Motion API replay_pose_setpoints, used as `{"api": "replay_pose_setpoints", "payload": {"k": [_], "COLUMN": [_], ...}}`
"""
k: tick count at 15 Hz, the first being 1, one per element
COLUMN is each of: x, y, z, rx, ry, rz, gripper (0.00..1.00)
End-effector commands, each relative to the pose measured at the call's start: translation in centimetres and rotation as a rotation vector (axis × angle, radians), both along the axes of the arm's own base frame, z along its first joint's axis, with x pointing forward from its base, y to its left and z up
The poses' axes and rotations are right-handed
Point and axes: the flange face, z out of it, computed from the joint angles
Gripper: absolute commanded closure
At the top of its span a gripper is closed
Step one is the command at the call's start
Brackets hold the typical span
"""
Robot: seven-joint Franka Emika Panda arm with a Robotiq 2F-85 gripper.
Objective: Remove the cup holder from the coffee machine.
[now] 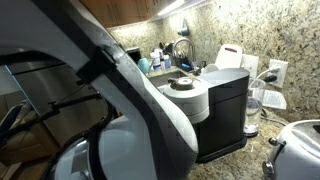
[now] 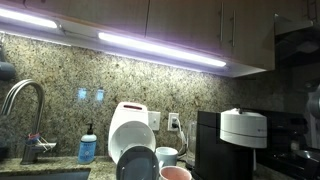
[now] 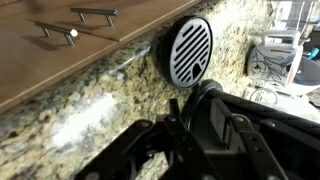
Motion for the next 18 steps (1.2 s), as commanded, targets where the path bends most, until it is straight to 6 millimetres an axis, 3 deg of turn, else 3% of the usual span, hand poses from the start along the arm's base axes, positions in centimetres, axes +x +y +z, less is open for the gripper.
{"api": "replay_pose_setpoints", "payload": {"k": [1,7,12,13,18], "x": [-2.0,-3.5,-5.1,-3.0,-1.5], "y": [0.9,2.3,5.4,4.9,6.9], "z": [2.0,2.9,3.7,3.2,4.3], "rx": [-0.031,-0.06,-0.122,-0.137,-0.204], "ry": [-0.047,-0.074,-0.116,-0.135,-0.227], "rz": [-0.005,0.036,0.132,0.144,0.201], "gripper": [0.86,0.86,0.86,0.86,0.86]}}
